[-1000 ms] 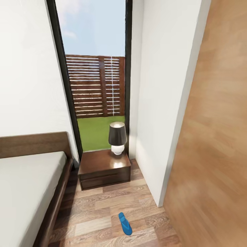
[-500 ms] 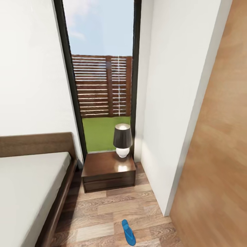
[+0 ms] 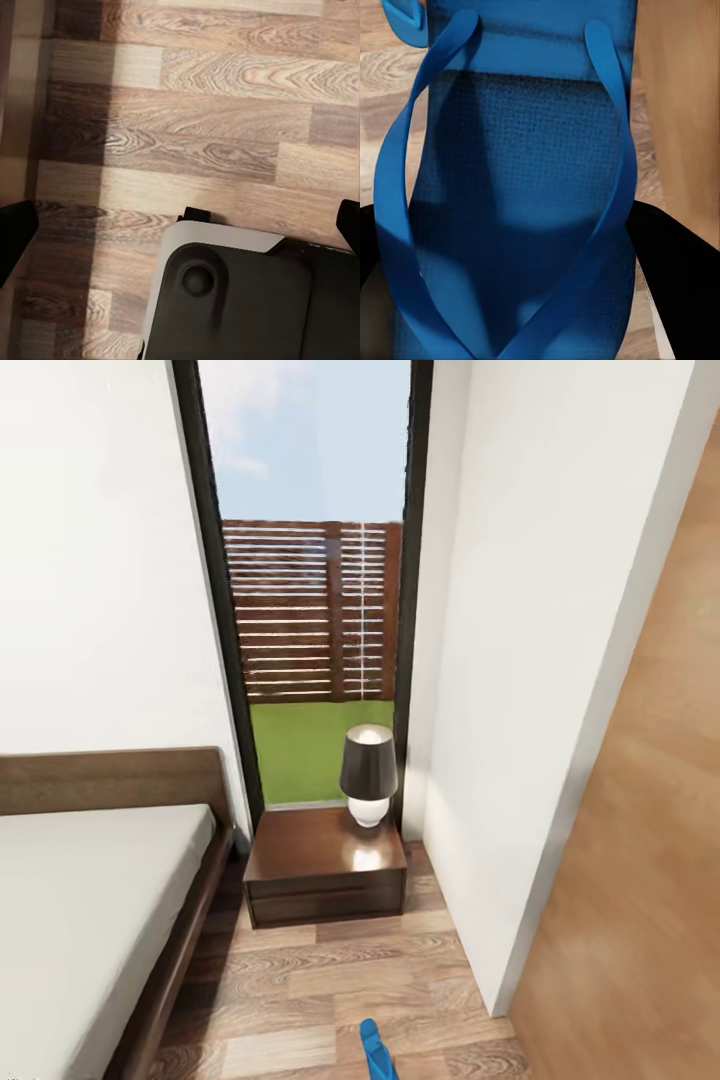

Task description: In the bedroom, move the book from the bed onto either nightstand, and place the two sandals side by side next to the bed.

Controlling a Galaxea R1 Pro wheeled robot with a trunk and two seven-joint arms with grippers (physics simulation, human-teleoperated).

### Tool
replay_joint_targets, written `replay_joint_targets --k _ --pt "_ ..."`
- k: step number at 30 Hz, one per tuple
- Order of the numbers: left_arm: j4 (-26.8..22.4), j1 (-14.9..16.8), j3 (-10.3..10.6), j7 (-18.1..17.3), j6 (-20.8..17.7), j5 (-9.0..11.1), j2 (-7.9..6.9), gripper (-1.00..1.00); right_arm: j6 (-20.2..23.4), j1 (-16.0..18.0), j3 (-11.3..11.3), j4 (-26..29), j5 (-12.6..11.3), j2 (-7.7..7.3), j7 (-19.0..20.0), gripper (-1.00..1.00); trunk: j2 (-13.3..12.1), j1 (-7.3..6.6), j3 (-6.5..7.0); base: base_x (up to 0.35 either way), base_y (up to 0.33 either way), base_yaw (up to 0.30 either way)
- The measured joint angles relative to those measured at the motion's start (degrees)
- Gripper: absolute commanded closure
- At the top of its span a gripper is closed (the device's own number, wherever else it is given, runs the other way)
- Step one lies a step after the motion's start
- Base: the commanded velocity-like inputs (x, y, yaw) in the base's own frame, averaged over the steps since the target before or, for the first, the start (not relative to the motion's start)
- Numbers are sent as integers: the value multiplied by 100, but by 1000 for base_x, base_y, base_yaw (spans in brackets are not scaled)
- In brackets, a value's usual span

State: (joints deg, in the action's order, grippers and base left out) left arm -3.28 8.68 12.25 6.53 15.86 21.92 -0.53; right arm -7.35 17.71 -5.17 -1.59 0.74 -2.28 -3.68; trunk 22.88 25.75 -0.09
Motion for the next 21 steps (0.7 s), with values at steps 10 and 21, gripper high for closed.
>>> replay_joint_targets --k 10,21 --pt "1 1 0 0 1 0 0 -100 -1 0 0 0 0 0 1 100 0 0 0 158 -80 80" --pt "2 1 1 1 1 0 1 -100 -1 -1 1 0 0 -1 2 100 -1 1 0 65 -102 98"
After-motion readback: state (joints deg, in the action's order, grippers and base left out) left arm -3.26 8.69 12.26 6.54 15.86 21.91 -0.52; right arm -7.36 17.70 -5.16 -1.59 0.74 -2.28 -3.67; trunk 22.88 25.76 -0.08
